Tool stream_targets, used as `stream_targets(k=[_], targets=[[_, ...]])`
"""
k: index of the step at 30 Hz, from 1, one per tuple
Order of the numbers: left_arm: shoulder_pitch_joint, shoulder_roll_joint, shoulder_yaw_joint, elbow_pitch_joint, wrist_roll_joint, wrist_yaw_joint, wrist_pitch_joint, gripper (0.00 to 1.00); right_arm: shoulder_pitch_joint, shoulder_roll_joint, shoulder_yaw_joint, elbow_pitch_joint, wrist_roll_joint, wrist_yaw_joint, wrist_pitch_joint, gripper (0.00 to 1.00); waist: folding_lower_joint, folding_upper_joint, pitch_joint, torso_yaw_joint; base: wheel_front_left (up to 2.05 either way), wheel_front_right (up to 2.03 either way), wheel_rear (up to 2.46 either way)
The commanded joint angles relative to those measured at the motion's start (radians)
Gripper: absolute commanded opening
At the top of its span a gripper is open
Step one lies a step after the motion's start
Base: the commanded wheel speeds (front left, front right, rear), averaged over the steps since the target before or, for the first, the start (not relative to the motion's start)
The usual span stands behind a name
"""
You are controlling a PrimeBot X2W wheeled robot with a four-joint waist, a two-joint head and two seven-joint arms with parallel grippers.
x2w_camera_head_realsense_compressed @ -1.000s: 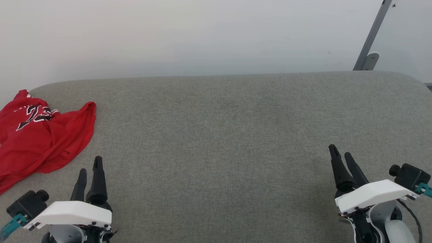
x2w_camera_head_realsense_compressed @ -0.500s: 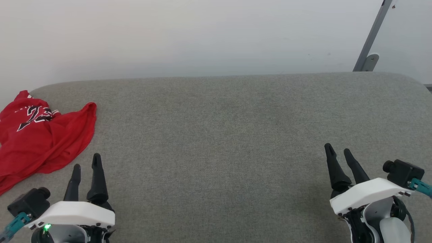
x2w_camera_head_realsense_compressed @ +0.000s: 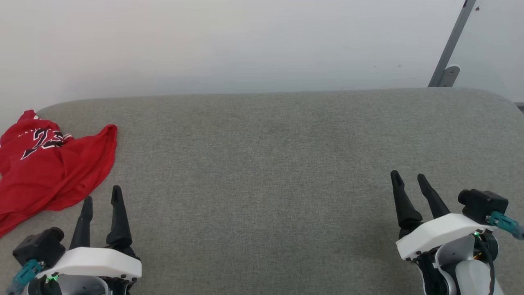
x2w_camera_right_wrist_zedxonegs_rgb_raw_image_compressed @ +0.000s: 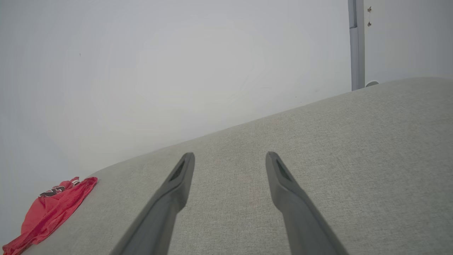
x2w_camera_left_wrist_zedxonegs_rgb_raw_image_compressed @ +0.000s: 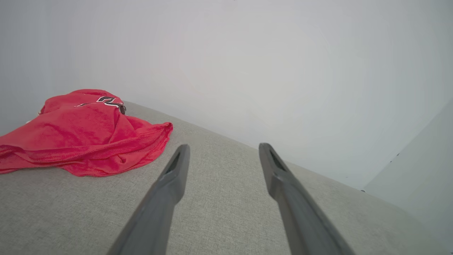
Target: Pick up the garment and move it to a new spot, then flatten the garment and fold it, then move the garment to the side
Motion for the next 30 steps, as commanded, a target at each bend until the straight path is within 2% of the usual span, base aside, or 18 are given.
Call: stream_targets(k=[1,30], targets=[[0.001,0.007,-0.003,-0.014,0.036,0.007,-0.013,1.0,-0.018,0.001,0.001,-0.014,-0.034,0.002,-0.009,1.0,0.0,0.0,0.0,0.0,0.0,0.0,0.0],[0.02,0.032,-0.026,-0.03,0.255,0.015,-0.073,1.0,-0.012,0.003,-0.014,-0.035,-0.267,0.002,-0.046,1.0,0.0,0.0,-0.003,-0.001,0.0,0.0,0.0]])
